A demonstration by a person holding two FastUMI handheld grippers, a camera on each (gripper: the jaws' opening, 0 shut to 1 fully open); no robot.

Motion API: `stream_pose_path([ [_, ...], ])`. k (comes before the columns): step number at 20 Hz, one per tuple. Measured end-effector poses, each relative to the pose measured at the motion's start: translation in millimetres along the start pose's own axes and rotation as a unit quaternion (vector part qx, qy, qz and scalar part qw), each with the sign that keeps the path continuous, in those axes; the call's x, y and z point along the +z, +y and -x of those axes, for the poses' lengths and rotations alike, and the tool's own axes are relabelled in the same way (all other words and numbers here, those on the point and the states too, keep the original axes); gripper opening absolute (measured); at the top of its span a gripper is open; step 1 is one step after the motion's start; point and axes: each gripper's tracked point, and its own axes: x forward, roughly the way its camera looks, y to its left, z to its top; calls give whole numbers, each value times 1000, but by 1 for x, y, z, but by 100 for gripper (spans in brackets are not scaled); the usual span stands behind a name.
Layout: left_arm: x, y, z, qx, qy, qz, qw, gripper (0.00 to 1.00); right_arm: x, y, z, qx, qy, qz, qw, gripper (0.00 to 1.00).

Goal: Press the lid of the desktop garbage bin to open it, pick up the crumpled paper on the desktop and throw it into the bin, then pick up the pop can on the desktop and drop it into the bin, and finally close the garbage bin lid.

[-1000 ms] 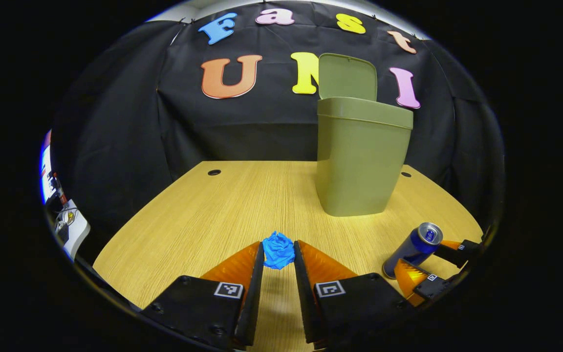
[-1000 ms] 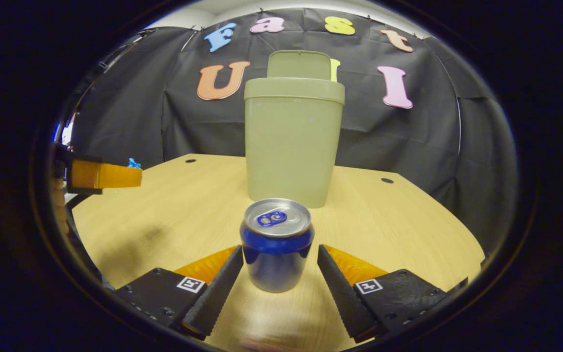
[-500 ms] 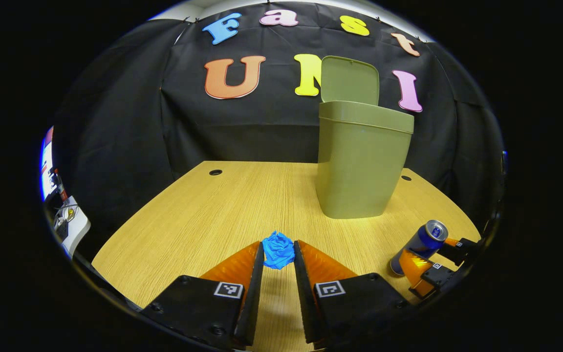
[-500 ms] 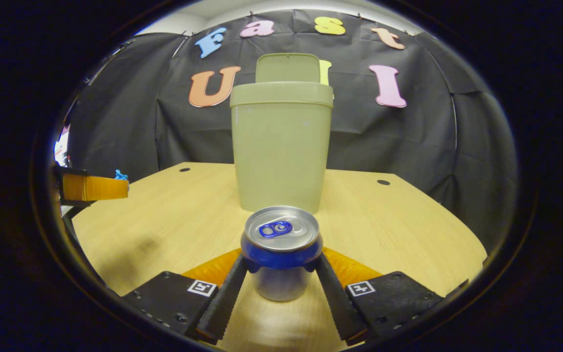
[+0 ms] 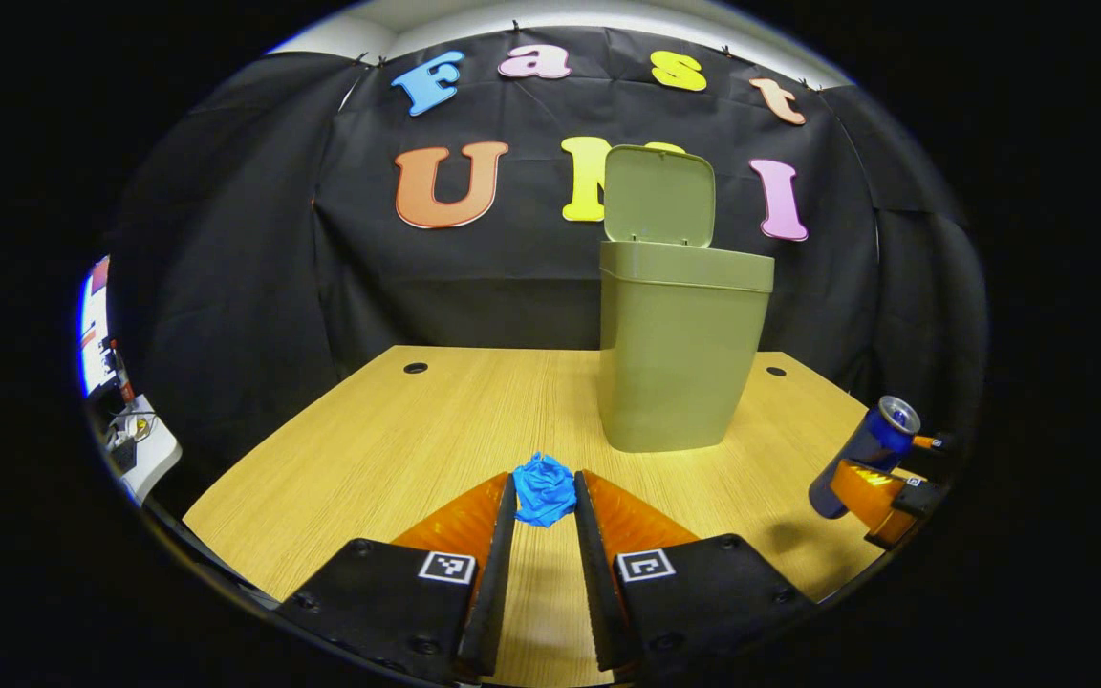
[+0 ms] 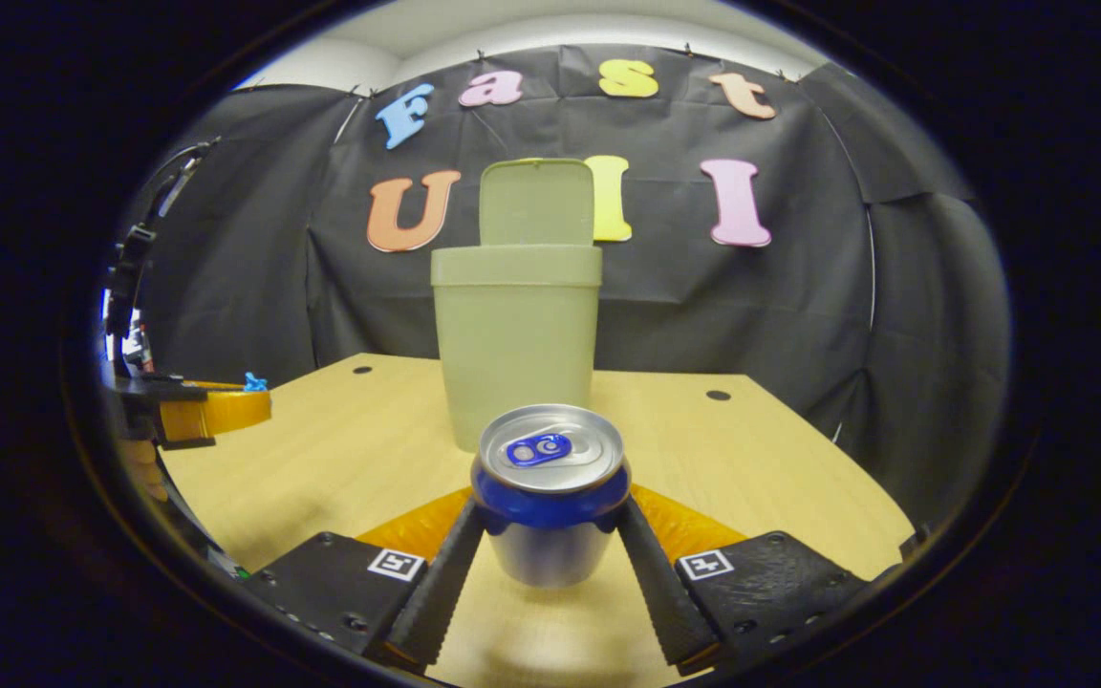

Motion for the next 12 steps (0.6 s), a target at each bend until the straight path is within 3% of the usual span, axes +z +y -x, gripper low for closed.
stream_pose_path([
  [8, 21, -15, 30, 2, -37, 6, 999, 40, 31, -5, 40, 41, -29, -4, 999, 81],
  [12, 47, -33, 34, -2, -57, -10, 998, 39, 34, -15, 43, 38, -28, -11, 999, 81],
])
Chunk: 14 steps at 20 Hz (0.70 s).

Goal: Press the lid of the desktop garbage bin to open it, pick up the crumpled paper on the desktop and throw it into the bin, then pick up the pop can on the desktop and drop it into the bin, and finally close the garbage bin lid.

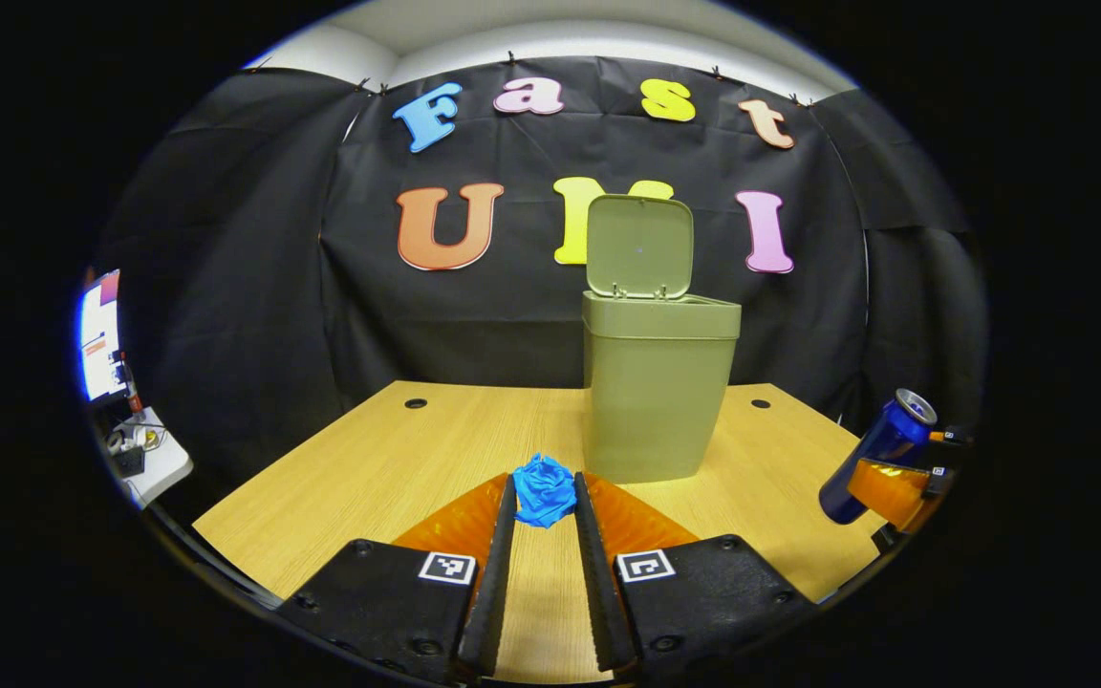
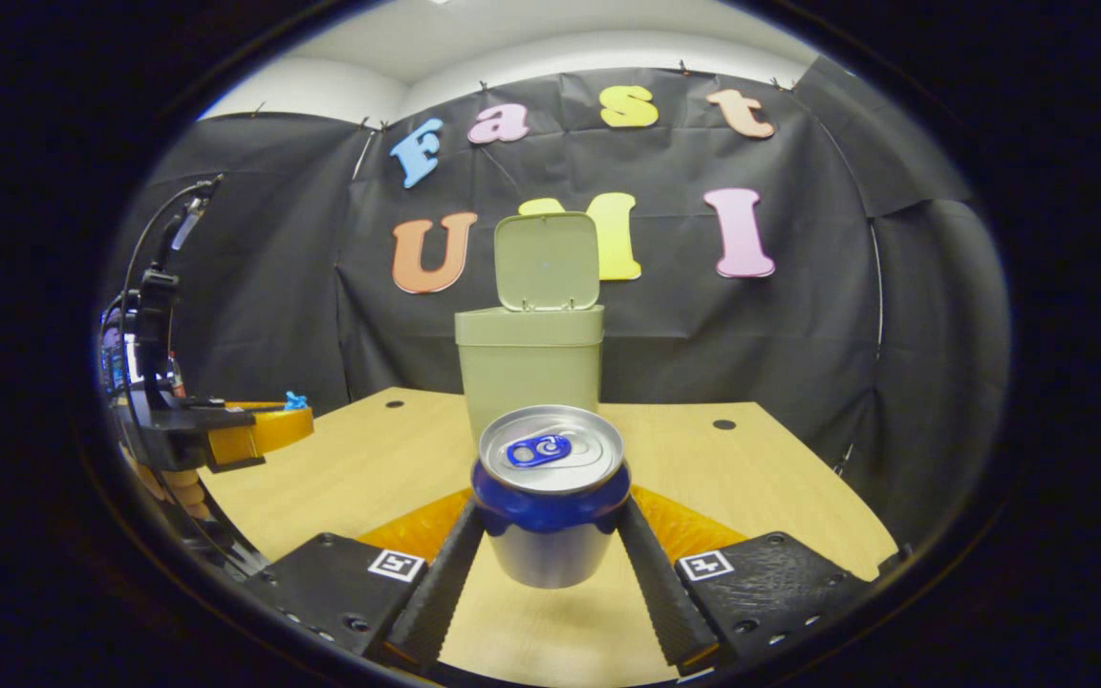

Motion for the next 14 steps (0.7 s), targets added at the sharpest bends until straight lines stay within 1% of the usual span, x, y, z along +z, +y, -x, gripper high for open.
stream_pose_path([
  [2, 18, -15, -4, -13, -5, -7, 1000, 40, 3, -3, 3, 4, -2, 3, 1000, 81],
  [4, 41, -24, -8, -12, -18, -19, 1000, 40, 4, -13, 3, -4, -1, -3, 1000, 81],
  [5, 52, -28, -11, -13, -25, -19, 999, 39, 3, -15, 4, -2, 3, -10, 1000, 81],
  [6, 61, -35, -15, -19, -28, -16, 999, 39, 3, -18, 5, 1, 7, -20, 1000, 82],
  [8, 81, -53, -29, -42, -28, -8, 999, 39, 6, -26, 7, -2, 8, -31, 999, 81],
  [10, 106, -57, -46, -45, -35, -6, 998, 40, 13, -34, 9, -12, -1, -29, 999, 81],
  [11, 119, -60, -55, -51, -38, -2, 998, 43, 16, -39, 11, -18, -5, -29, 999, 81],
  [12, 131, -70, -63, -59, -41, 5, 997, 39, 17, -42, 11, -22, -8, -29, 999, 81],
  [14, 151, -79, -81, -64, -44, 8, 997, 39, 17, -45, 11, -24, -9, -33, 999, 81],
])
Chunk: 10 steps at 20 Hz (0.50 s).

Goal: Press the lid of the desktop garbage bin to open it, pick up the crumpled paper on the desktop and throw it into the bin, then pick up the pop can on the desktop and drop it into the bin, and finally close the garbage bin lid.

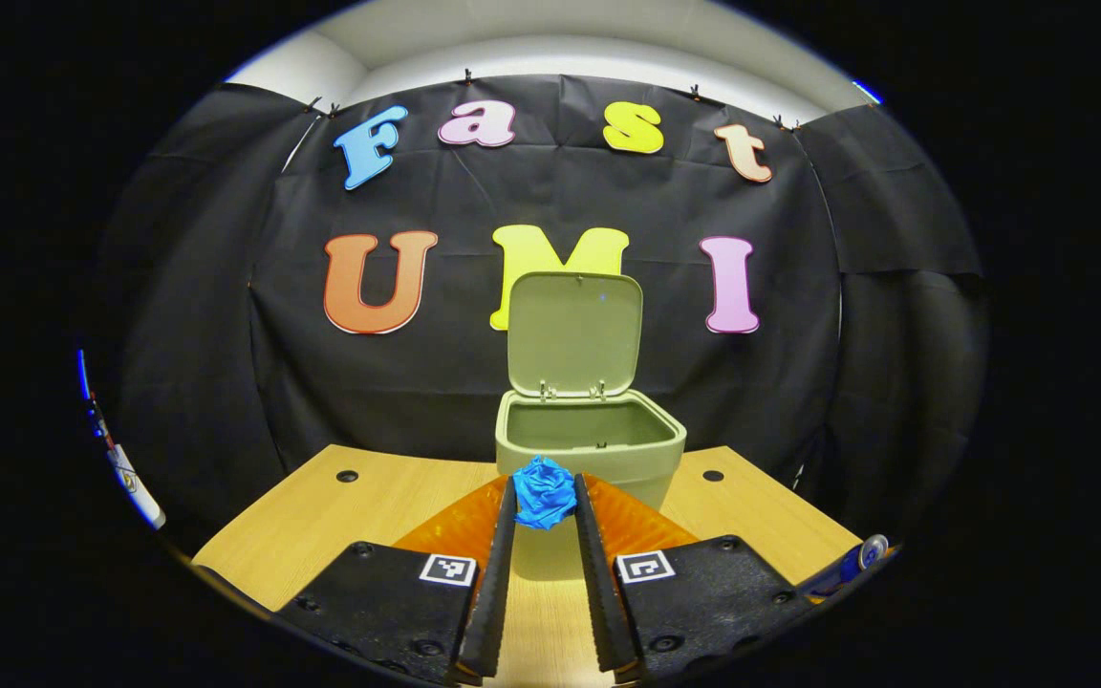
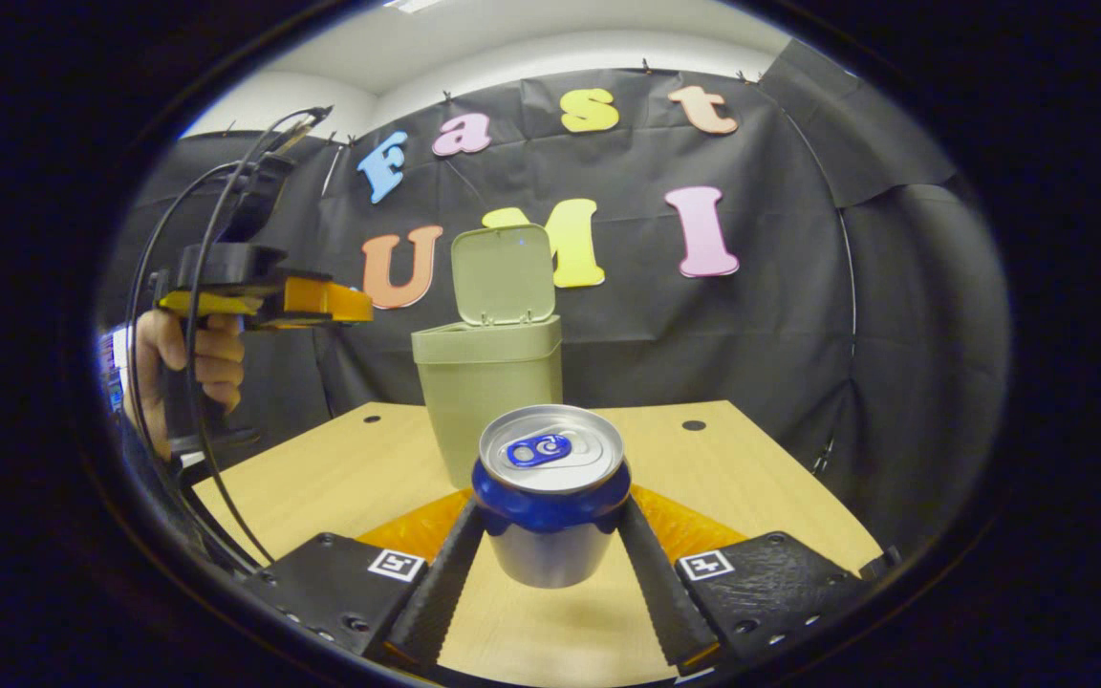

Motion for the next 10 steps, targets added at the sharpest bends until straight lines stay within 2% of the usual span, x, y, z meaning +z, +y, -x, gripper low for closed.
stream_pose_path([
  [2, 14, -5, -23, 1, -6, 0, 1000, 39, -1, 2, 0, 5, 3, 1, 1000, 81],
  [5, 30, -15, -56, 5, -13, -26, 1000, 39, 2, 7, 3, 16, 0, 8, 1000, 81],
  [6, 31, -18, -68, 5, -6, -29, 1000, 43, 1, 7, 4, 18, 0, 10, 1000, 81],
  [7, 34, -24, -80, -2, -3, -21, 1000, 39, 2, 6, 4, 18, 1, 10, 1000, 81],
  [8, 38, -30, -92, -10, -2, -9, 1000, 39, 1, 6, 3, 20, 3, 9, 1000, 82],
  [10, 43, -33, -116, -7, 1, -19, 1000, 39, 0, 7, 2, 22, 6, 8, 1000, 81],
])
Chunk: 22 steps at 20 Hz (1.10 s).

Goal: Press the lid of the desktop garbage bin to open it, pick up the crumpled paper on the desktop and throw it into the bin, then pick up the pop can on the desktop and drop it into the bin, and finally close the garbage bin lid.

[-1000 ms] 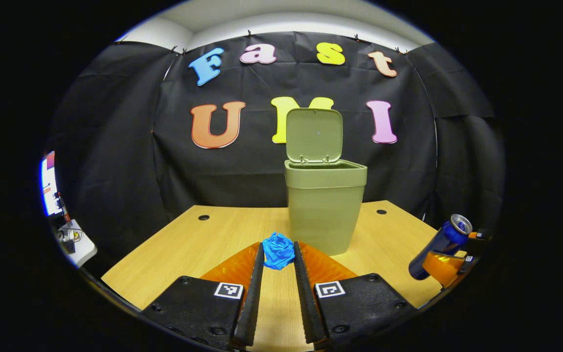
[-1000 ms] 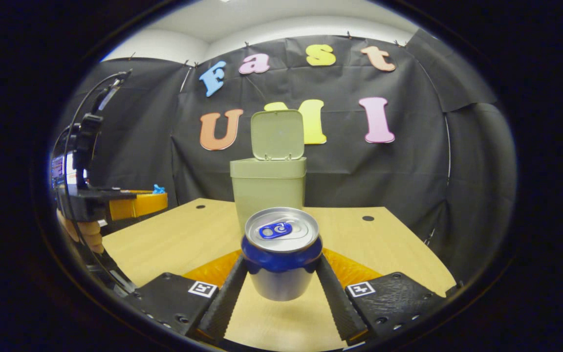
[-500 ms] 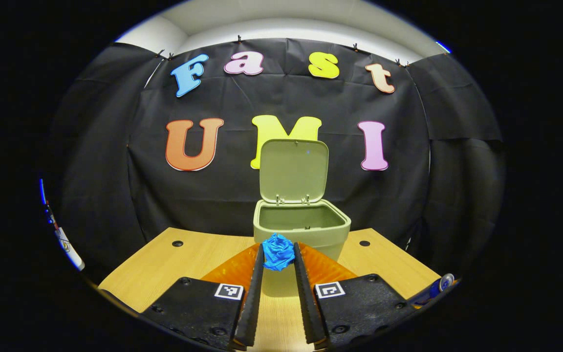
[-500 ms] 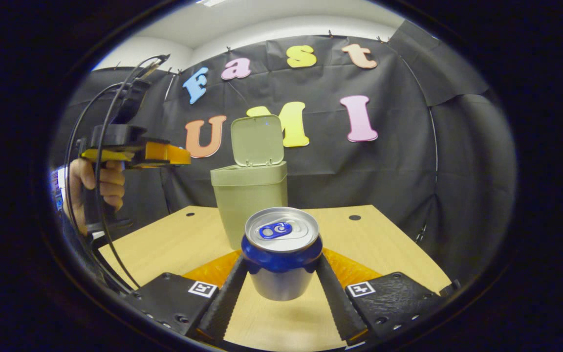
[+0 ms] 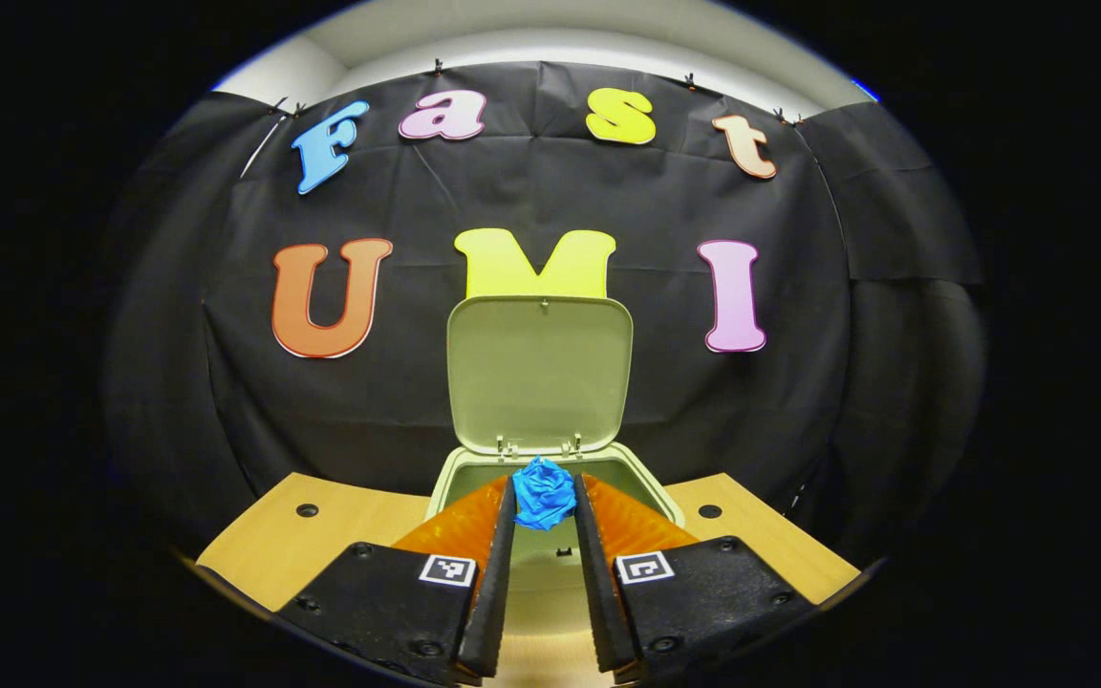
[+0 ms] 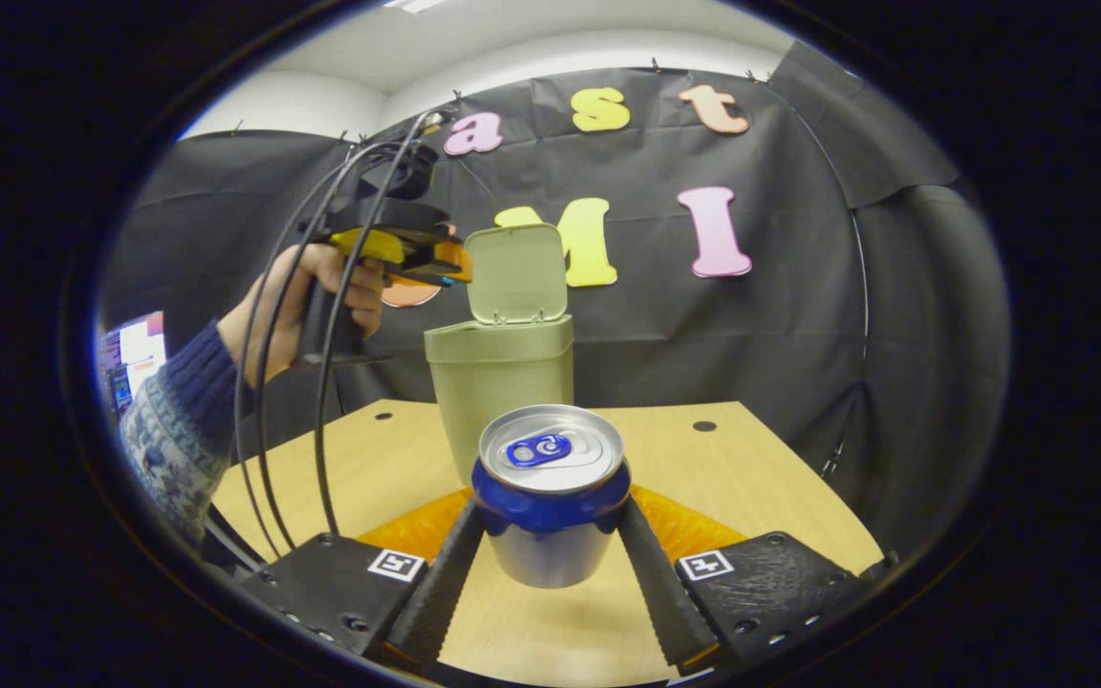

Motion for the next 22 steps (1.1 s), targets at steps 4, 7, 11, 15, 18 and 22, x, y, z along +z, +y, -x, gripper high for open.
stream_pose_path([
  [4, 4, 2, -32, 4, -7, -37, 999, 39, 2, -1, -2, 3, -2, -7, 1000, 81],
  [7, -13, 10, -43, 9, 12, -27, 1000, 39, 3, -7, -2, 1, -2, -13, 1000, 81],
  [11, -22, 10, -44, -7, 23, 0, 1000, 40, 6, -14, -4, -9, -6, -18, 1000, 81],
  [15, -31, 8, -39, -20, 37, 25, 999, 81, 6, -16, -7, -13, -3, -17, 1000, 81],
  [18, -38, 13, -26, -8, 46, 34, 998, 100, 4, -17, -8, -16, -3, -13, 1000, 81],
  [22, -29, 28, 9, 16, 14, 11, 1000, 98, -1, -12, -11, -13, 5, -17, 1000, 81],
])
